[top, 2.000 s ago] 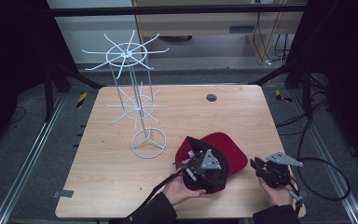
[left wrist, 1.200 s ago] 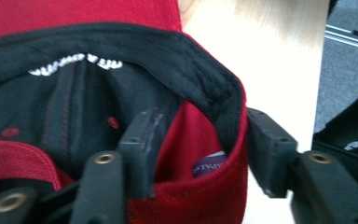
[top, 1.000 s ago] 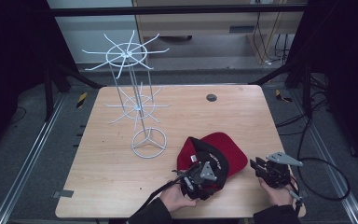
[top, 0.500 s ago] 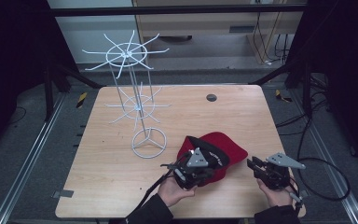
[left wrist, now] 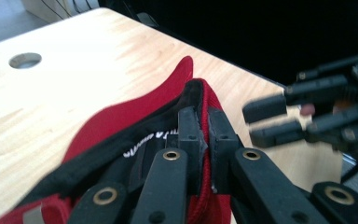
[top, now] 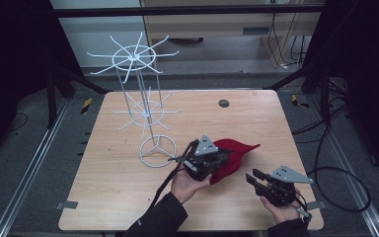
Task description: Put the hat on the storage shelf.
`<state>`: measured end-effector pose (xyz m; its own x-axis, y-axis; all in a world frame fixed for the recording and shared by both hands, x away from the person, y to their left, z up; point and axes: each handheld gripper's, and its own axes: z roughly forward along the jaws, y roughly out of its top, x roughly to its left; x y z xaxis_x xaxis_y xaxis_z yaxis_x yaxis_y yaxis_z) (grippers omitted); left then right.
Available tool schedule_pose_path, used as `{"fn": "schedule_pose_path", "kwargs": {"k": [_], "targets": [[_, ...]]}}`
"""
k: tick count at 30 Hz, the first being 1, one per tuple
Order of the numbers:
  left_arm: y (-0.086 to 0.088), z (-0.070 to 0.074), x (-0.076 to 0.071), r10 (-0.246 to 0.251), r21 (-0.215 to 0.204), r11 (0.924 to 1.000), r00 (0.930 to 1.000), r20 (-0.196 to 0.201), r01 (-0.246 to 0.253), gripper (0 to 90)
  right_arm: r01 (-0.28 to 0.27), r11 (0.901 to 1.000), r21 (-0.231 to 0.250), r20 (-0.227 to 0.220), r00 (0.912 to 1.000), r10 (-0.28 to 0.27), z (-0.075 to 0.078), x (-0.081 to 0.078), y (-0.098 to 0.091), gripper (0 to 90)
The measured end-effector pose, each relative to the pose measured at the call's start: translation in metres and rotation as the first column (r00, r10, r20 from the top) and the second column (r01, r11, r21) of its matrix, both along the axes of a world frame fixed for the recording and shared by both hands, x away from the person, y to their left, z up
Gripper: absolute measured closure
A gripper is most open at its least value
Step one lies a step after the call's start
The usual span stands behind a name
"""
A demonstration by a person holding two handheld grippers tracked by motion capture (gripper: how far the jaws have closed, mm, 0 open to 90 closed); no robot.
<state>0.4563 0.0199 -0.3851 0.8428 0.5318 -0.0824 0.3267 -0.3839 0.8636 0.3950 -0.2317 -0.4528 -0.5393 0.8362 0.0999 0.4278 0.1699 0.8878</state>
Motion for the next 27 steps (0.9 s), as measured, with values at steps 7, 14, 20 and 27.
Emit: {"fn": "schedule_pose_path", "kwargs": {"k": [7, 14, 20, 27], "targets": [[-0.007, 0.013, 0.003, 0.018, -0.029, 0.9994, 0.9994, 0.028, -0.017, 85.8, -0.052, 0.9983, 0.026, 0.016, 0.9985, 0.052, 0.001, 0.003, 0.014, 58.8], [-0.015, 0.023, 0.004, 0.037, -0.023, 0.9991, 0.9981, 0.050, -0.036, 85.8, -0.100, 0.9927, 0.067, 0.048, 0.9942, 0.097, 0.007, 0.002, 0.024, 56.0], [-0.012, 0.027, 0.010, 0.076, -0.038, 0.9965, 0.9958, 0.050, -0.075, 85.8, -0.121, 0.9882, 0.094, 0.053, 0.9918, 0.116, 0.009, -0.004, 0.025, 56.4], [-0.013, 0.029, 0.014, 0.102, -0.057, 0.9935, 0.9933, 0.055, -0.099, 85.8, -0.170, 0.9801, 0.102, 0.028, 0.9854, 0.168, 0.004, 0.002, 0.040, 56.0]]}}
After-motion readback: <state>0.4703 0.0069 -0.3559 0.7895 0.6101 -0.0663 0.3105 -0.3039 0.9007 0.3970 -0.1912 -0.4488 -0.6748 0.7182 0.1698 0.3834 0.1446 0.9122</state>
